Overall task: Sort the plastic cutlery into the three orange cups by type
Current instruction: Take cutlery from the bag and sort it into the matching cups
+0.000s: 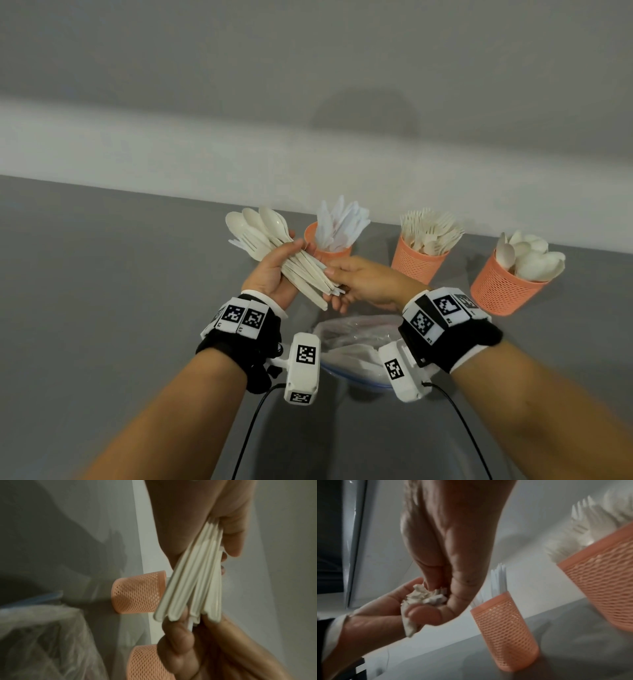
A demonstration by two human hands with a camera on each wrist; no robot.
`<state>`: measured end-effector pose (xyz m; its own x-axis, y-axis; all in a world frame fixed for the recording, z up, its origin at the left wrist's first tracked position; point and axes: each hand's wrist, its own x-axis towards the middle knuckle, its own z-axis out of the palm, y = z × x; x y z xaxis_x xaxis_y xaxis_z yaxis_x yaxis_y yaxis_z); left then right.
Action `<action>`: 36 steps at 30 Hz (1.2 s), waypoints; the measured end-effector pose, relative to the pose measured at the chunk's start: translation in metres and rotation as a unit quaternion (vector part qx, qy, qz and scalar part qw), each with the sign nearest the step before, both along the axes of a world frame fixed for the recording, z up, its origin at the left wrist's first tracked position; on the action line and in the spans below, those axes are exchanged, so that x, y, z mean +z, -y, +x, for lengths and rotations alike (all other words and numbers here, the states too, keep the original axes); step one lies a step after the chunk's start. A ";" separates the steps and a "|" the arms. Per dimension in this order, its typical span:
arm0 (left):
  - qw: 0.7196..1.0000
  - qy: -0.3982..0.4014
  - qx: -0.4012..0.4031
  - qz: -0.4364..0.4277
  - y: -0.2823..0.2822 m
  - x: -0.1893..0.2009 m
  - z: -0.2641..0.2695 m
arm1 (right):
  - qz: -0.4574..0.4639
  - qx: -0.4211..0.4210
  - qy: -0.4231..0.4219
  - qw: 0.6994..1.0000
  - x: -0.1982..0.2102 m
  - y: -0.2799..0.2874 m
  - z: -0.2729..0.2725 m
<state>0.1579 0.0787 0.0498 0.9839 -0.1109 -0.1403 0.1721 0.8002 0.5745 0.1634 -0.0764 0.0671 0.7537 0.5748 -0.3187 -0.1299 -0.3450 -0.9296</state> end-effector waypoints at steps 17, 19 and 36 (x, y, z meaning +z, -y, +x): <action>0.996 0.044 -0.006 -0.077 0.019 -0.003 -0.012 | 0.092 -0.043 -0.089 0.991 -0.002 0.040 -0.030; 0.996 0.046 -0.020 -0.070 0.023 -0.003 -0.015 | 0.104 -0.038 -0.111 0.988 0.000 0.039 -0.033; 1.000 -0.009 0.026 -0.016 0.026 -0.005 -0.020 | -0.016 0.023 -0.078 0.997 0.002 0.053 -0.035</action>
<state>0.1374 0.0528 0.0448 0.9857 -0.0647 -0.1555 0.1404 0.8259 0.5460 0.1279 -0.1290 0.0689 0.6671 0.5951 -0.4481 -0.2553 -0.3825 -0.8880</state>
